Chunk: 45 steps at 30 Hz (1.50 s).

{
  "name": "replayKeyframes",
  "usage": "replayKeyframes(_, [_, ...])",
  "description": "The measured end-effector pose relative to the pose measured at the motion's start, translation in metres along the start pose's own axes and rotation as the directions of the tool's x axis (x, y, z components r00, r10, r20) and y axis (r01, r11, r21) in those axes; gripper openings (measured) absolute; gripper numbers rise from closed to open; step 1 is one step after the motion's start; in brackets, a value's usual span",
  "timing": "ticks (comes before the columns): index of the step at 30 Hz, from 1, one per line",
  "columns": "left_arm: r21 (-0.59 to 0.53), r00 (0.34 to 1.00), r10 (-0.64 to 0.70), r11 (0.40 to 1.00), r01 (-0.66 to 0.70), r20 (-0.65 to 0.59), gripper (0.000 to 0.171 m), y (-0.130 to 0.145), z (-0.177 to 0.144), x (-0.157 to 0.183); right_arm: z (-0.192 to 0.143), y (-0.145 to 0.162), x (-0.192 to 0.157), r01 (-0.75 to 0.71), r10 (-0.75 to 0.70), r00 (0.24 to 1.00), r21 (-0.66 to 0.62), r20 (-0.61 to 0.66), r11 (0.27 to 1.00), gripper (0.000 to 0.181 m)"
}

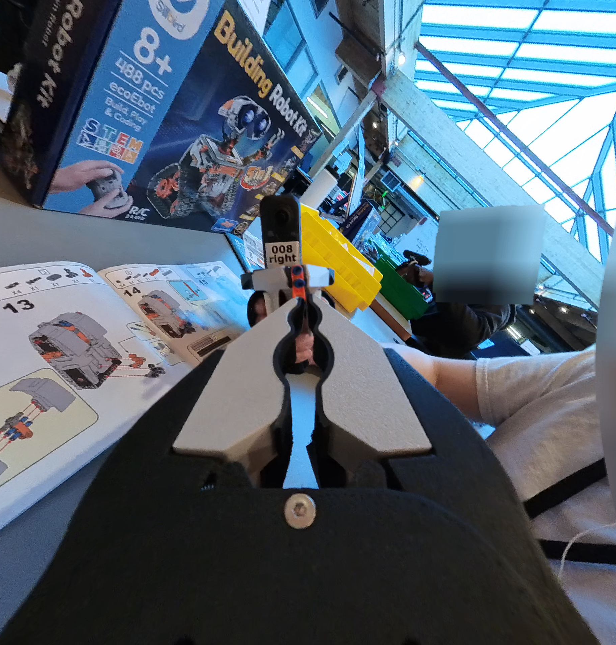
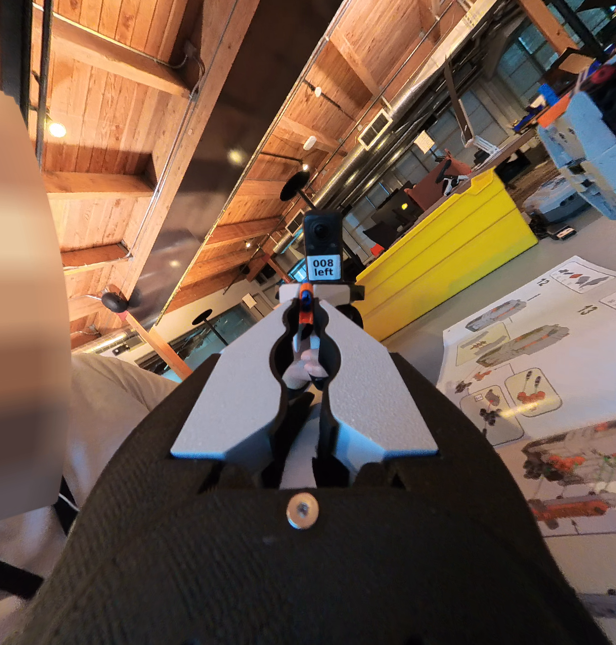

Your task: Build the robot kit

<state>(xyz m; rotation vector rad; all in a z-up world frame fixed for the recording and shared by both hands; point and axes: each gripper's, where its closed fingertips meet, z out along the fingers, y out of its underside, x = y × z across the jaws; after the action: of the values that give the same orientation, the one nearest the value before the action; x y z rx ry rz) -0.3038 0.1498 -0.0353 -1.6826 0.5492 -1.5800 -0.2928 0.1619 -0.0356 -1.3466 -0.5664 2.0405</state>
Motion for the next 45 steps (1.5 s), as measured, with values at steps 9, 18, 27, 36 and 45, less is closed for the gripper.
replayKeyframes(9, [-0.007,0.997,0.064,0.998,-0.064,0.031,0.002,0.001,0.003,0.0,0.005,0.013,-0.002,0.011,-0.011,1.0,-0.081,0.005,0.997,0.005])
replayKeyframes(18, [-0.027,0.994,0.095,0.995,-0.094,0.052,0.002,0.003,0.003,-0.001,0.005,0.014,-0.002,0.02,-0.02,1.0,-0.082,-0.002,0.996,0.005])
replayKeyframes(27, [-0.029,0.984,0.139,0.99,-0.137,0.108,0.002,0.005,0.002,-0.003,0.005,0.016,-0.001,0.062,-0.065,0.998,-0.095,-0.027,0.994,0.006])
replayKeyframes(36, [-0.184,0.972,0.216,0.963,-0.195,0.097,0.0,0.034,0.018,-0.001,0.022,0.066,0.008,0.173,-0.223,0.97,-0.373,-0.096,0.912,0.007])
replayKeyframes(45, [0.023,0.976,0.181,0.982,-0.185,0.124,0.0,-0.013,-0.02,-0.001,0.019,0.048,0.009,0.1,-0.129,0.987,-0.275,-0.091,0.956,0.006])
